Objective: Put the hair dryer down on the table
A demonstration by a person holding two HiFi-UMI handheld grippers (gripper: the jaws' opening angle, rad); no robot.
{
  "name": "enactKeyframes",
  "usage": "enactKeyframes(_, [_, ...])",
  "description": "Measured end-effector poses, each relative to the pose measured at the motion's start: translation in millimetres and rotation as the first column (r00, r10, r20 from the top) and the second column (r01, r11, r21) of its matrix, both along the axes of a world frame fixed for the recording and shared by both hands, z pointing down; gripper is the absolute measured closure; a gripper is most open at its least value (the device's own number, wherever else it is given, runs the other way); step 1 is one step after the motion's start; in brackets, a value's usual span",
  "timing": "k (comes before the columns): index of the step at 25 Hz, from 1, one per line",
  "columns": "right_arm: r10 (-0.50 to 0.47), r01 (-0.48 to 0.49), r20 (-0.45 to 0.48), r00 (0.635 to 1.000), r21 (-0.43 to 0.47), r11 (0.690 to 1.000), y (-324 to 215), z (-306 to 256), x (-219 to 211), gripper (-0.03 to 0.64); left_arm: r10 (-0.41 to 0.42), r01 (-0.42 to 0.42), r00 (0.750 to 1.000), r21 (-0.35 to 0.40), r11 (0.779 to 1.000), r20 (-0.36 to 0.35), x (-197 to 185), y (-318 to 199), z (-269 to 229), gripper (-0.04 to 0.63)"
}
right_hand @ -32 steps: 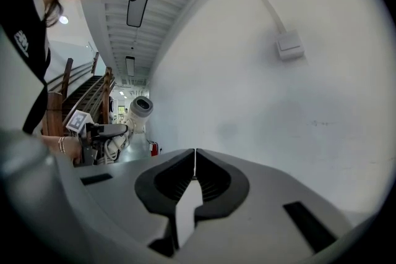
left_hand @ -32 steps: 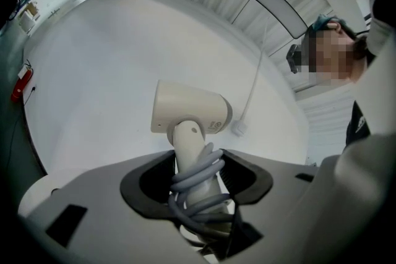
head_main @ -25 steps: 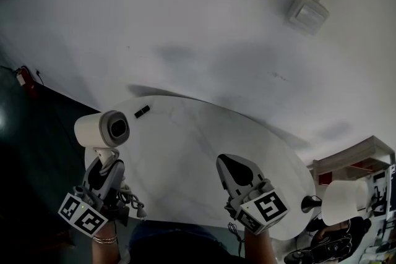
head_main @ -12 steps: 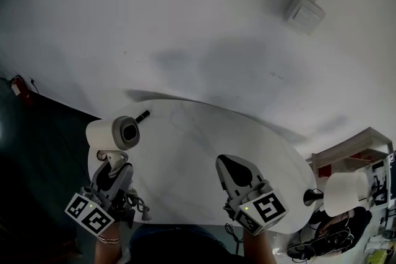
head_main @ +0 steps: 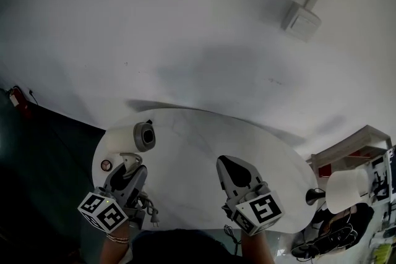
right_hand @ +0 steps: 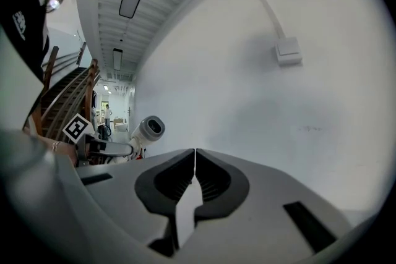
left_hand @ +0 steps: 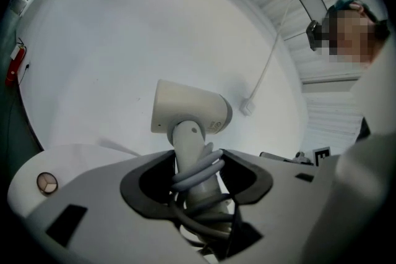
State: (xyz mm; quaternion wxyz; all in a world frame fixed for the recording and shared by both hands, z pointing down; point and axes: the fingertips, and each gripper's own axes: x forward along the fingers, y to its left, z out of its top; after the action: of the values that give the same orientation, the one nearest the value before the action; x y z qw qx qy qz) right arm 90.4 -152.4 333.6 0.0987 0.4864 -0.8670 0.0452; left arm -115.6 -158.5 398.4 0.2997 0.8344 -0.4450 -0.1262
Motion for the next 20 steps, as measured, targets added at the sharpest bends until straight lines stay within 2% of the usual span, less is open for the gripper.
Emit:
enactKeyframes(4, [-0.004,0.004,0.012,1.000,0.008,1.000,-5,0,-3,0.597,0.037,-0.037,0.999,-0.021,0.999,0.009,11,-14,18,0.362])
enactKeyframes(7, [-0.014,0.014,-0.006,1.000,0.001,1.000,-11,5,-7,0.597,0.061,-0.059,0.997,-0.045,0.997,0.041,18,-24,31,0.362])
enactKeyframes(13, [-0.003,0.000,-0.047,0.999,-0.060,0.998,-26,32,-6,0.597,0.070,-0.060,0.994,-0.111,0.992,0.088,21,-37,53,0.362])
enactKeyframes(20, [-0.003,-0.002,-0.041,0.999,-0.104,0.995,-43,48,-9,0.597,0.104,-0.081,0.986,-0.172,0.982,0.129,28,-53,80,0.362])
